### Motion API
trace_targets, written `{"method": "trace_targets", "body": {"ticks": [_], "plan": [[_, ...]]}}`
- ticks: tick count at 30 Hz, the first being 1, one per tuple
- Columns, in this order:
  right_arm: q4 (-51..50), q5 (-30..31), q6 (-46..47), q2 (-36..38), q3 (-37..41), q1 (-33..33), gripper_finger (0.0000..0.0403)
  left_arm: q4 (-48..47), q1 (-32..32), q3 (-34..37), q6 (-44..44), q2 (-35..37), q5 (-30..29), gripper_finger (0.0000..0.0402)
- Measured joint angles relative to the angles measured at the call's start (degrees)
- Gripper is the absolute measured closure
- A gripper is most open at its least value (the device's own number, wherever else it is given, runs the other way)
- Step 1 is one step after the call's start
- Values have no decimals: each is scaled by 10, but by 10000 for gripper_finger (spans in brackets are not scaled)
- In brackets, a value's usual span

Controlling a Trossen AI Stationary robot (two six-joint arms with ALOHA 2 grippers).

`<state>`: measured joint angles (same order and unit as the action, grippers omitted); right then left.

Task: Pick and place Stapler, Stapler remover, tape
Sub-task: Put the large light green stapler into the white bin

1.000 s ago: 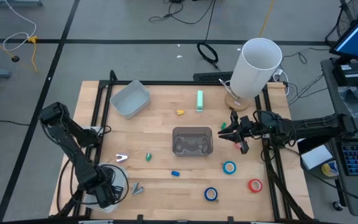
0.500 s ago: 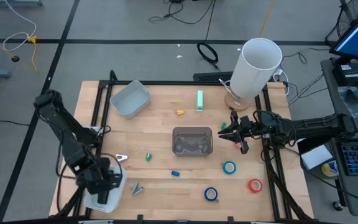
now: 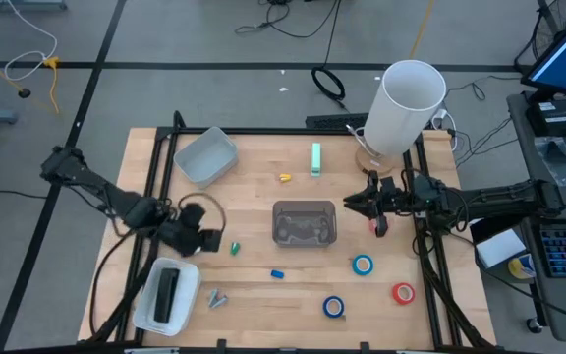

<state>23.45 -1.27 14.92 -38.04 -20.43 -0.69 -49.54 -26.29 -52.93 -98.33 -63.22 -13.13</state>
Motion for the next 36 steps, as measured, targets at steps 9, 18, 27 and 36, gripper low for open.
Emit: {"method": "trace_targets", "body": {"ticks": [9, 18, 27, 36], "plan": [[50, 22, -4, 0, 0, 0, 344, 0, 180, 0, 295, 0, -7, 271], [-8, 176, -60, -49, -80, 39, 344, 3, 343, 0, 607, 20, 10, 313], [-169, 335, -111, -218, -283, 72, 344, -1, 485, 0, 769, 101, 57, 371], [-262, 411, -103, -380, -481, 60, 344, -17, 540, 0, 818, 173, 90, 389]]}}
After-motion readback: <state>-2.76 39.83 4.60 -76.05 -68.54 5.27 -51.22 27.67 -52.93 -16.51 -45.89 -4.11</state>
